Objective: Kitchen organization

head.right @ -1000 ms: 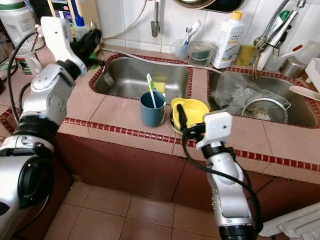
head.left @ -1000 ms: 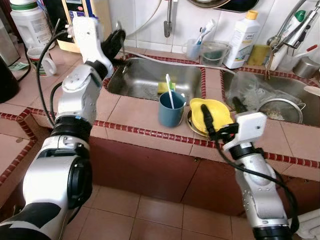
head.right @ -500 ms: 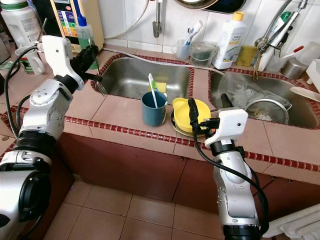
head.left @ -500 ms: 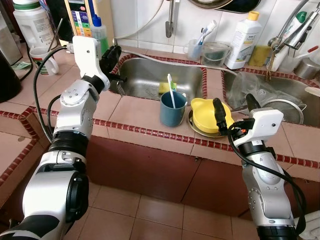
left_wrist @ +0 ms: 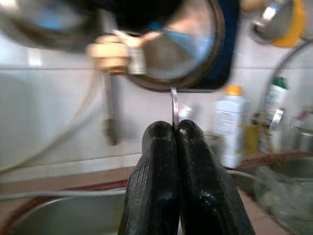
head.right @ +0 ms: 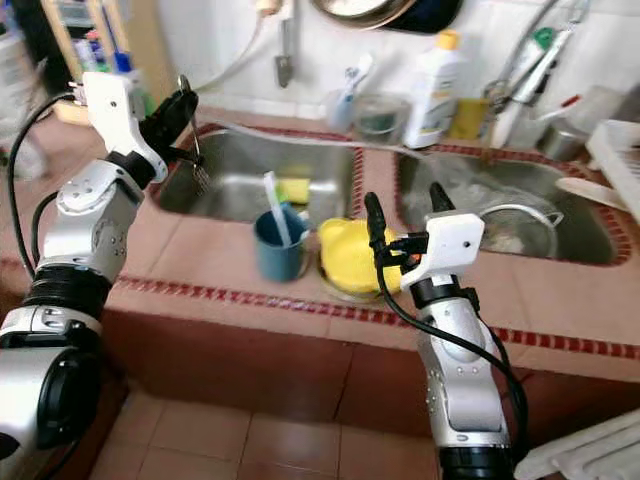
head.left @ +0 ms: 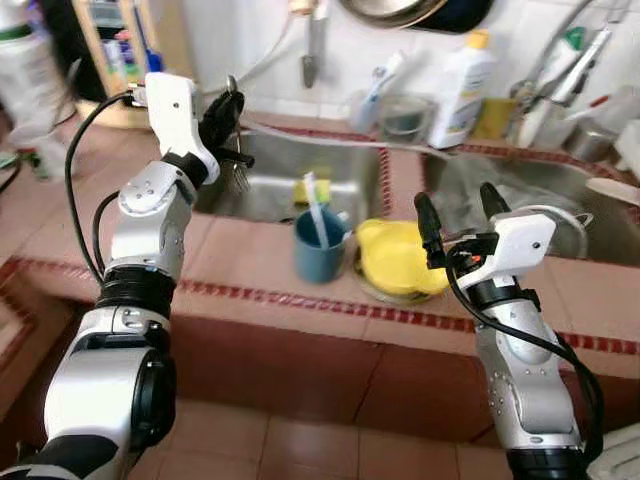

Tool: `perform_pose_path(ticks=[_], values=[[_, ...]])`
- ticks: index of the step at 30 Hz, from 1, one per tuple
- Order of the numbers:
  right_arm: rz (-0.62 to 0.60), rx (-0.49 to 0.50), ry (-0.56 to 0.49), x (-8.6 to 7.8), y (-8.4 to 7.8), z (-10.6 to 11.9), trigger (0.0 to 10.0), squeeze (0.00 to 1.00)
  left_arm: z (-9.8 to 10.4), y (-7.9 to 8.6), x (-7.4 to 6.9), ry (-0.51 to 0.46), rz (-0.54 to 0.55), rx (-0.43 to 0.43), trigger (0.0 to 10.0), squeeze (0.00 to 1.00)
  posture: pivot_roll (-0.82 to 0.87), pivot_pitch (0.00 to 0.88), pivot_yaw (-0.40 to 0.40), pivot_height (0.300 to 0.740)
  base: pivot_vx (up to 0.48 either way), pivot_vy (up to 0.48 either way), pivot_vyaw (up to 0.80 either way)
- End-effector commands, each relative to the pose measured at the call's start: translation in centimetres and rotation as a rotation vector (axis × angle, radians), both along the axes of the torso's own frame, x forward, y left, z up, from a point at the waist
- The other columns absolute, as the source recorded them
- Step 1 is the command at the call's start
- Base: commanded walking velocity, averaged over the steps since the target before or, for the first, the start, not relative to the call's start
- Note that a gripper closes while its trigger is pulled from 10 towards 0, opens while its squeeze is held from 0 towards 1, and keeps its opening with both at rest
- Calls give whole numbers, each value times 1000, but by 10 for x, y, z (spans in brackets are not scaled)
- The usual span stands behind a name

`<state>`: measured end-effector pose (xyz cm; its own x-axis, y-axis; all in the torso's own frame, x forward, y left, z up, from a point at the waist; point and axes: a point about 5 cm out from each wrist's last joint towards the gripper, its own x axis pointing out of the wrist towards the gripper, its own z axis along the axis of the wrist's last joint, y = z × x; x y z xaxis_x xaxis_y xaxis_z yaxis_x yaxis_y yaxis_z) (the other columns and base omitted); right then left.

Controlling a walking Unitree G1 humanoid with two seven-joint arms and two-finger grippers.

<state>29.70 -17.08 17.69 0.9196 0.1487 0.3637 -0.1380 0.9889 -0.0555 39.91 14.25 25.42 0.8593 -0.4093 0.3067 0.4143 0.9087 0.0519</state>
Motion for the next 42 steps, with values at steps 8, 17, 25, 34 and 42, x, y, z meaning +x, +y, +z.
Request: perform_pose_path(ticks=[8,17,25,34,42], values=[[17,5,-20,-1,7,5,10000,0,7,8,0,1,17,31,10000,0,-129,0,-3,740,366,0,0],[16,17,-8,0,9,4,10000,0,2,4,1,24,18,43,10000,0,-130,0,-4,740,0,0,0],[26,36,81,3,9,1,10000,0,-11,-8,3,90,-10,109,10000,0,-140,0,-9,740,0,0,0],[69,12,172,-8,6,1,10000,0,-23,-22,5,124,-27,179,10000,0,-171,3,13,740,0,0,0],[172,-1,206,-33,1,6,10000,0,-26,-33,9,146,-38,204,10000,0,-199,51,41,740,0,0,0]])
